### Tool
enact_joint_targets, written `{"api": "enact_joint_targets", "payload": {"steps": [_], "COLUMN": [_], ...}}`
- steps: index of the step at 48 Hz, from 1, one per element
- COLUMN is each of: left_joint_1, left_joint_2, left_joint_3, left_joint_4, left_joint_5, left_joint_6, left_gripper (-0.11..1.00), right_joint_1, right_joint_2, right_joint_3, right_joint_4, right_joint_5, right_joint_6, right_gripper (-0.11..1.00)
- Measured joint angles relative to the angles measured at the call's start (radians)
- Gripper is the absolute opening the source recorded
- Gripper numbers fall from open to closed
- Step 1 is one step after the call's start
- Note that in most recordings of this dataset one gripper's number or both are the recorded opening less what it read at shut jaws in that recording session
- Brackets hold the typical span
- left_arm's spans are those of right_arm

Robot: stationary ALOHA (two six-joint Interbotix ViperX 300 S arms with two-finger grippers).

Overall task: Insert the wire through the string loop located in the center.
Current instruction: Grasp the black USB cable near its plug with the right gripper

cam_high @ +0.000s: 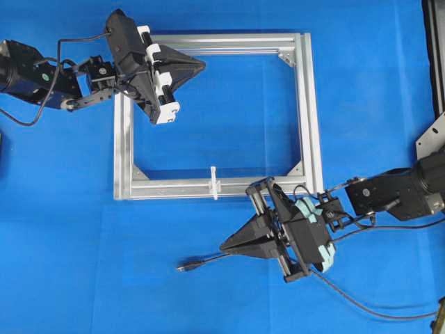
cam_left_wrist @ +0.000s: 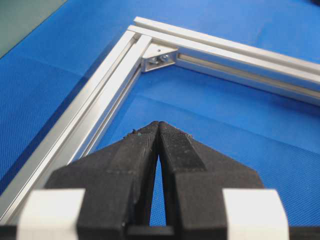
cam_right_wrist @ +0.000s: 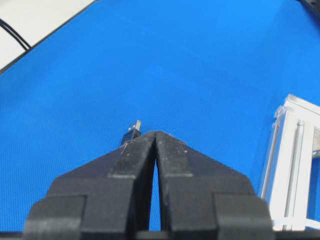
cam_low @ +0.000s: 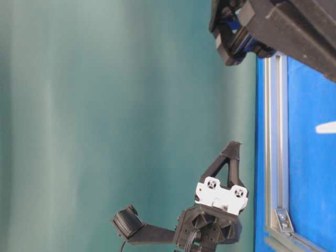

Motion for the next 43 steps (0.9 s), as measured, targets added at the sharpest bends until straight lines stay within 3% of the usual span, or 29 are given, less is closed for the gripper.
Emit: {"api": "enact_joint_targets", "payload": {"steps": [6, 29, 35, 43], "left_joint_1": [-0.002, -0.003, -0.005, -0.003], "left_joint_2": [-0.017, -0.021, -0.023, -0.021], "left_joint_3": [0.006, 0.017, 0.017, 0.017], "left_joint_4": [0.009, 0.014, 0.015, 0.015], "left_joint_5": [0.003, 0.003, 0.003, 0.003], "left_joint_6": [-0.002, -0.005, -0.005, -0.006], "left_gripper": [0.0, 0.0, 0.0, 0.0], "right_joint_1": [0.002, 0.005, 0.005, 0.009], "right_joint_2": [-0.02, -0.028, -0.028, -0.028], "right_joint_3": [-0.002, -0.009, -0.012, -0.015], "right_joint_4": [-0.011, -0.028, -0.028, -0.029], "right_joint_5": [0.006, 0.017, 0.029, 0.034], "right_joint_6": [0.0, 0.058, 0.075, 0.078], "right_gripper": [-0.05, -0.03, 0.17, 0.66]}}
